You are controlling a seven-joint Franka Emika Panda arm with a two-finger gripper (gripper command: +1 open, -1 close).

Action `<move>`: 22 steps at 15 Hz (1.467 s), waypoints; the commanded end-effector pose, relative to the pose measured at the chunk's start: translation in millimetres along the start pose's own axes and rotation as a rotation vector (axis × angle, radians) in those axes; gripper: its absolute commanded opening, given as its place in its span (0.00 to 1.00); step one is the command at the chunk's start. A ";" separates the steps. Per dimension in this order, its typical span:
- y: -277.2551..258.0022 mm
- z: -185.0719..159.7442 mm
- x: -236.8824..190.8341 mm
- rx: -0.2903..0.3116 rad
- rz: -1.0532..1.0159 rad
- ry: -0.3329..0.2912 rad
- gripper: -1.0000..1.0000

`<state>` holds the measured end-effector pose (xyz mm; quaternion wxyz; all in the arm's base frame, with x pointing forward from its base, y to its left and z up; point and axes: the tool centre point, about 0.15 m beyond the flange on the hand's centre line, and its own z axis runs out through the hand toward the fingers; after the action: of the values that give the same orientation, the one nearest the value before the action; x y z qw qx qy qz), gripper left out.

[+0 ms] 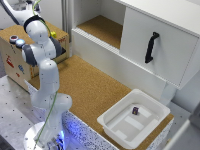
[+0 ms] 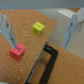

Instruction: Pull the handle of the drawer

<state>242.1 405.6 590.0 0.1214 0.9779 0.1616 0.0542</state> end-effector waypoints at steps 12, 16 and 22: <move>104.1 168.7 -17.2 0.384 0.408 -0.081 1.00; 98.0 181.6 -9.0 0.301 0.376 -0.127 1.00; 98.0 181.6 -9.0 0.301 0.376 -0.127 1.00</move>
<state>286.3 274.3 448.7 -0.0066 0.9994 -0.0342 0.0024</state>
